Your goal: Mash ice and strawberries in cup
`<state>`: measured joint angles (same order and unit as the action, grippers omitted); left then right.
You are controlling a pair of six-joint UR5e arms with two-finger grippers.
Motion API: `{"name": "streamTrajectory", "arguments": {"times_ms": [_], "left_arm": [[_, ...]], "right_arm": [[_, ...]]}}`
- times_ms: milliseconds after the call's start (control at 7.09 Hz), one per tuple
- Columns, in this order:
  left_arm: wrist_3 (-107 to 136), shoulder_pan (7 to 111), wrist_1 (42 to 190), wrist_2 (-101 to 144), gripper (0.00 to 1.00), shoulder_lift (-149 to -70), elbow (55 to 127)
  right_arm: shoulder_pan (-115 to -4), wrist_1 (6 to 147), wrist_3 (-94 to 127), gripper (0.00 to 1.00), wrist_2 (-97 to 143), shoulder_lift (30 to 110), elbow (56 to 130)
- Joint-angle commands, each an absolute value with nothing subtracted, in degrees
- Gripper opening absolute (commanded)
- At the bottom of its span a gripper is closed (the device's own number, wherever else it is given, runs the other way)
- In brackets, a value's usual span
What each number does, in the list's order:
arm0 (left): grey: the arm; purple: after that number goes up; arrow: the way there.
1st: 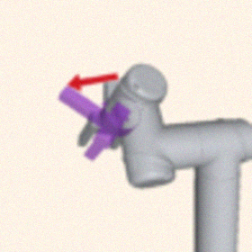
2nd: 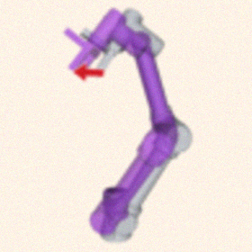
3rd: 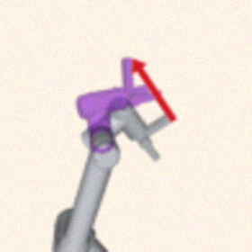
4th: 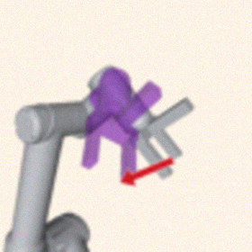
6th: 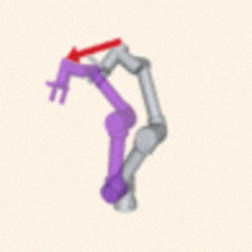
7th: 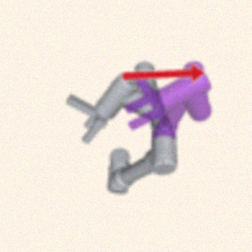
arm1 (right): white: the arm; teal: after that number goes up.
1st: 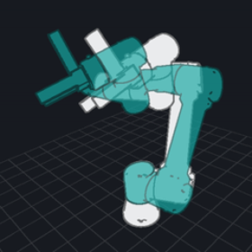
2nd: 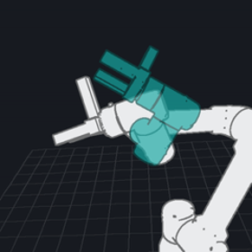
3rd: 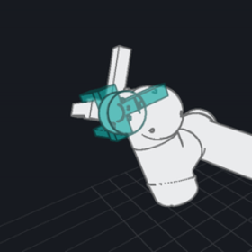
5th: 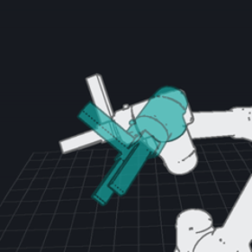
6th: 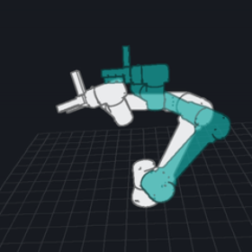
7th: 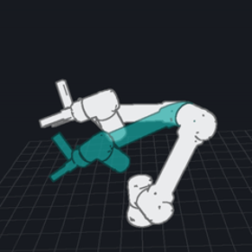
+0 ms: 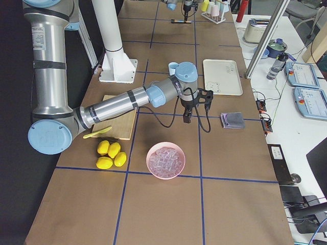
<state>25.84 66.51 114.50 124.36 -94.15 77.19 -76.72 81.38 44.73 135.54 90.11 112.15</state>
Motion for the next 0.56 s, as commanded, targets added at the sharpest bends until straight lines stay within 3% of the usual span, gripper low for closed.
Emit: {"name": "streamTrajectory", "arguments": {"times_ms": [0,423], "left_arm": [[25.93,66.97,114.35,124.80,1.00,-93.78,82.41],[14.93,80.80,109.03,138.29,1.00,-93.69,86.04]], "right_arm": [[-78.56,82.69,44.65,1.00,137.18,89.91,112.06],[-85.92,92.84,24.19,1.00,137.64,90.43,111.36]]}}
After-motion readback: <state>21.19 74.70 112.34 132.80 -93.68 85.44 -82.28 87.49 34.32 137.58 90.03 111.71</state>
